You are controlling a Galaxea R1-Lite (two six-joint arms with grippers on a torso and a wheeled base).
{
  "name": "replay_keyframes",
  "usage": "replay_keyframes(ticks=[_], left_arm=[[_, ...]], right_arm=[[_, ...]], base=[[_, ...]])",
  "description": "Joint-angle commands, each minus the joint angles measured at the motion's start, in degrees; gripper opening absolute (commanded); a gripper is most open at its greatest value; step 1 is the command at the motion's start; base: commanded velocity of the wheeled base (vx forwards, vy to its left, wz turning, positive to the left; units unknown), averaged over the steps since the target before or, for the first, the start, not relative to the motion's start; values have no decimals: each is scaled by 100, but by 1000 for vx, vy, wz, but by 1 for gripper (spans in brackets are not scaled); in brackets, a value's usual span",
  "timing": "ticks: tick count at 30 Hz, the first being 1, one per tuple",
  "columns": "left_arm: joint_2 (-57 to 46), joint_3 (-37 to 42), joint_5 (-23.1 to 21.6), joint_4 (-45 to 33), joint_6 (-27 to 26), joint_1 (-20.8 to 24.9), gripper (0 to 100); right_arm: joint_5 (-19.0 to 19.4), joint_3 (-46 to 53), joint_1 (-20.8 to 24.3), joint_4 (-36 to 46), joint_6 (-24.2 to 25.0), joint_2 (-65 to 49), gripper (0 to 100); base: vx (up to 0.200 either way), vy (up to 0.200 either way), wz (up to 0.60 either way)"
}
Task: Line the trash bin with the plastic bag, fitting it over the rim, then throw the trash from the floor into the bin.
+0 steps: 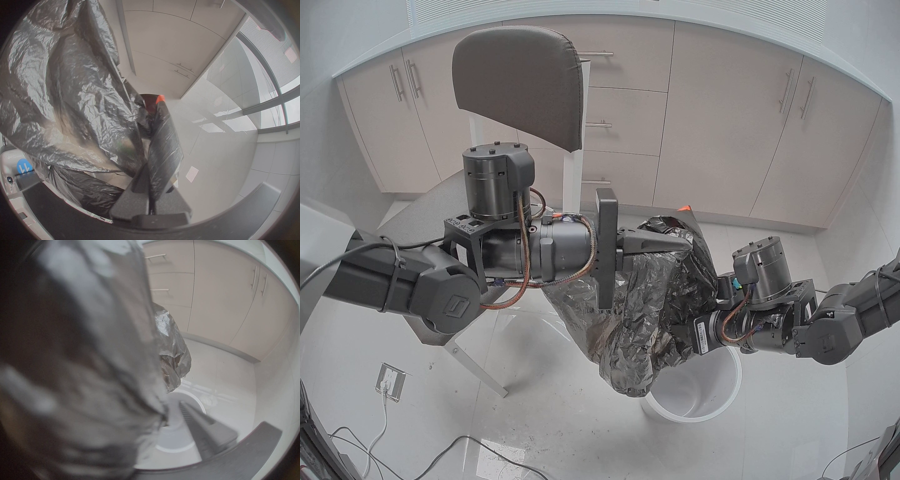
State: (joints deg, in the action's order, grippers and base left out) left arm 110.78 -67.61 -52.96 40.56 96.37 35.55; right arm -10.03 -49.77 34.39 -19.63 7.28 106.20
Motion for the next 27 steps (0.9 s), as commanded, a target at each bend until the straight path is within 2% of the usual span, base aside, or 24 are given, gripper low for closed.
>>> replay_keyframes(ticks=[1,5,11,14,15,17,19,20,21,22,23,24,25,26,27], left_arm=[[-3,28,-22,5,5,-4,0],[-3,28,-22,5,5,-4,0],[5,37,-31,5,-4,5,0],[32,28,-39,5,-13,-4,0],[120,11,-145,14,-74,-4,0],[295,-24,-162,31,-162,-22,0],[295,-24,-162,31,-162,-22,0],[533,-33,-180,66,-347,-30,0],[533,-33,-180,66,-347,-30,0],[647,-33,-189,75,-373,5,0],[691,-33,-242,84,-373,5,0],[717,-33,-329,84,-373,14,0],[726,-33,-347,84,-373,14,0],[779,-24,-567,93,-373,14,0],[788,-24,-602,93,-373,14,0]], right_arm=[[1,240,33,-630,-7,164,0],[1,363,24,-1043,-16,216,0],[19,477,-2,-1026,11,-21,0],[177,521,-46,-982,46,-249,0],[784,662,-354,-815,116,-715,0],[1364,706,-626,-533,248,-1163,0],[1364,706,-626,-533,248,-1163,0],[2506,715,-1119,-199,819,-1902,0],[2506,715,-1119,-199,819,-1902,0],[3368,759,-1444,-112,1153,-2332,0],[3948,820,-1628,-103,1311,-2535,0],[4369,873,-1751,-103,1417,-2640,0],[4440,882,-1769,-103,1434,-2658,0],[5169,1022,-1971,-112,1601,-2781,0],[5248,1049,-1998,-120,1619,-2789,0]], base=[[0,0,0],[0,0,0],[0,0,0],[0,0,0],[0,0,0],[0,0,0],[0,0,0],[0,0,0],[0,0,0],[0,0,0],[0,0,0],[0,0,0],[0,0,0],[0,0,0],[0,0,0]])
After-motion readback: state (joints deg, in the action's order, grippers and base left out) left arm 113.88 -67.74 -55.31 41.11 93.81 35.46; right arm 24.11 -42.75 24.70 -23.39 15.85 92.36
